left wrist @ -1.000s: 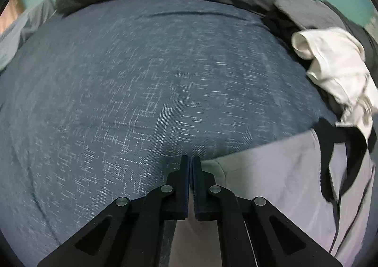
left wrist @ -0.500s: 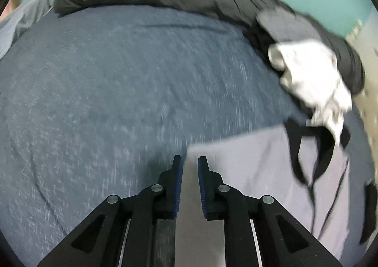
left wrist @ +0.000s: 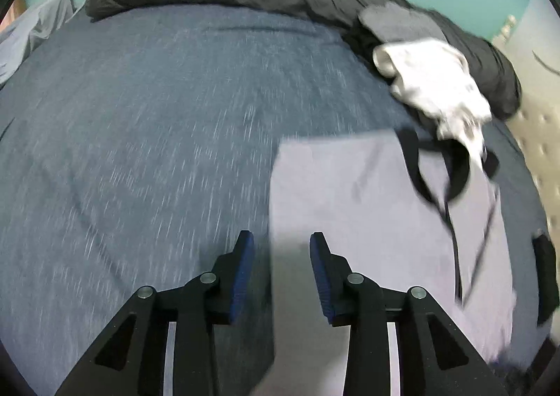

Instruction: Fold clothes

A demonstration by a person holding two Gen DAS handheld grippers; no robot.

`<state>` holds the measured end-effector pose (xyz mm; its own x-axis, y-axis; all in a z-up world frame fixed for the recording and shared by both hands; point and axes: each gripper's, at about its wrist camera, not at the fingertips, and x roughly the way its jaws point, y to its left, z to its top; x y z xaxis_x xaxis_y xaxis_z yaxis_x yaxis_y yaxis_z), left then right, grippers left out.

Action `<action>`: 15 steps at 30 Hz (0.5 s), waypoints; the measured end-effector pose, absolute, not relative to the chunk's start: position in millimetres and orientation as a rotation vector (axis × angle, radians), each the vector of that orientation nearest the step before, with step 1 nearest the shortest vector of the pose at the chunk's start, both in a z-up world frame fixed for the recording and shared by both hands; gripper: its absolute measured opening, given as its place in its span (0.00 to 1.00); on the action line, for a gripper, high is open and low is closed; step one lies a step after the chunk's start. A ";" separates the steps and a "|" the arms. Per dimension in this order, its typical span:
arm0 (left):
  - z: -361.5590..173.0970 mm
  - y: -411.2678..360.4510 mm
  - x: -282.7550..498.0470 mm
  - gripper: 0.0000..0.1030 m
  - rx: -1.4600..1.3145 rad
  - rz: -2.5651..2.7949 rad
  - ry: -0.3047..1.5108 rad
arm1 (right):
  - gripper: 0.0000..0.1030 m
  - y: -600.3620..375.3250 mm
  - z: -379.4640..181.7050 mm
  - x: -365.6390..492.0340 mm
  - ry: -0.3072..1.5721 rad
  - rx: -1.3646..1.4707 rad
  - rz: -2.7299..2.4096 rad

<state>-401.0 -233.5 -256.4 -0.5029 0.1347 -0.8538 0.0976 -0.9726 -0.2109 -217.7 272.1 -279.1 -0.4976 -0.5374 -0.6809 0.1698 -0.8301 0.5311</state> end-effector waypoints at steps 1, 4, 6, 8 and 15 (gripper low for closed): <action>-256.9 -233.4 -387.9 0.36 -1.570 2.665 -0.354 | 0.14 275.2 -275.3 -216.4 -0.562 1.255 -2.351; -253.9 -233.6 -346.8 0.36 -1.576 2.649 -0.360 | 0.15 290.4 -264.5 -212.4 -0.574 1.234 -2.390; -250.9 -236.7 -319.8 0.37 -1.580 2.635 -0.381 | 0.31 306.4 -259.3 -207.8 -0.596 1.227 -2.427; -251.5 -239.0 -296.3 0.40 -1.590 2.625 -0.383 | 0.41 325.7 -255.7 -201.5 -0.627 1.222 -2.471; -262.1 -239.8 -223.4 0.45 -1.633 2.595 -0.385 | 0.41 360.2 -277.0 -186.5 -0.746 1.279 -2.430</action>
